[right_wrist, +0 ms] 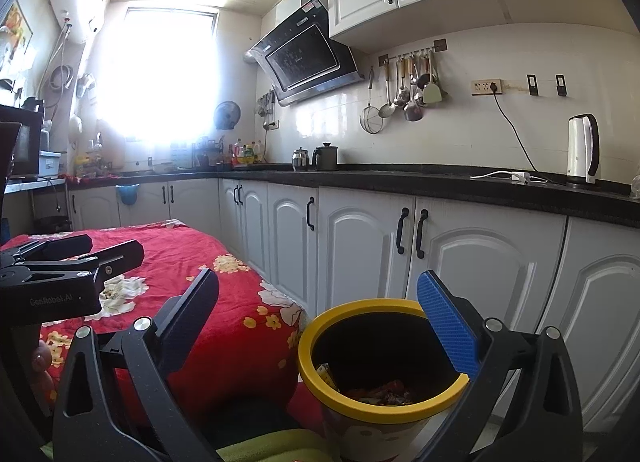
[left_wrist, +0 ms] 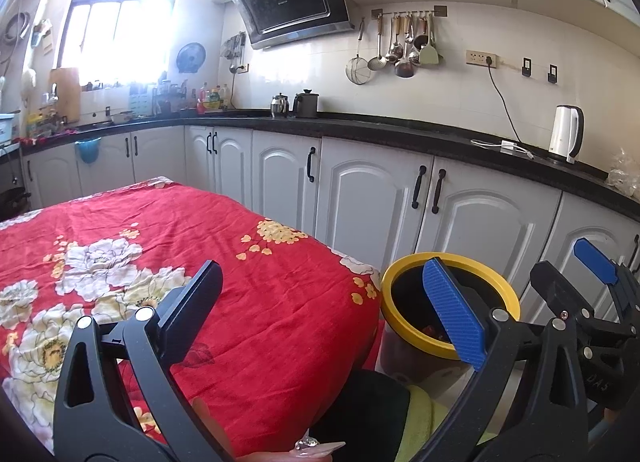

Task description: Collect trash

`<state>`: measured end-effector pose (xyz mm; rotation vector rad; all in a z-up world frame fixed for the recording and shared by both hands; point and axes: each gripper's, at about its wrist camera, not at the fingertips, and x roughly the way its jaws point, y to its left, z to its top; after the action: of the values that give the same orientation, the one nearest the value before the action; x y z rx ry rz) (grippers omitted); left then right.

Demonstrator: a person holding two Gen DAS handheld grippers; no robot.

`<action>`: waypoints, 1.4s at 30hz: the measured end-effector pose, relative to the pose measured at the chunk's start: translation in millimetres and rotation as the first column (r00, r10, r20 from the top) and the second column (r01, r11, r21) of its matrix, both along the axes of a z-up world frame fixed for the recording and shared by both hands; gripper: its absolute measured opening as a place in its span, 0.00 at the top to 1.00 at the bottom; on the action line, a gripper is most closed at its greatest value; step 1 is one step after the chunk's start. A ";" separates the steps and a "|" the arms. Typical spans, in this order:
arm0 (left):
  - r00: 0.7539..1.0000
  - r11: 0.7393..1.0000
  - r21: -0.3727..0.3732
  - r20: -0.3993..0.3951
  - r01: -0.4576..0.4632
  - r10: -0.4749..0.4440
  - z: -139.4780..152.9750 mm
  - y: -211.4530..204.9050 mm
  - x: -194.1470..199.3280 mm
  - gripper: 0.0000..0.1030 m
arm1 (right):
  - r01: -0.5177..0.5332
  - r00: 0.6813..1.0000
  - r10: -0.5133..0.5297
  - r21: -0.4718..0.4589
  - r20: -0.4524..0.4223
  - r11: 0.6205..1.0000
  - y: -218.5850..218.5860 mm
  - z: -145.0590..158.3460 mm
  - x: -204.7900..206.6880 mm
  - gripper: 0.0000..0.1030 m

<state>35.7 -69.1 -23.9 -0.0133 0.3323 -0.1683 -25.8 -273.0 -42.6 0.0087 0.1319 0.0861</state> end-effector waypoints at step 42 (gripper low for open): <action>1.000 1.000 -0.003 -0.008 0.004 -0.005 -2.0 1.2 1.4 0.11 | 0.004 1.000 -0.004 0.011 -0.012 1.000 -1.8 -5.9 2.8 0.06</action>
<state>37.1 -67.8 -25.9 -0.0161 0.3403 -0.1732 -22.9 -274.9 -48.5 0.0205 0.1433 0.0832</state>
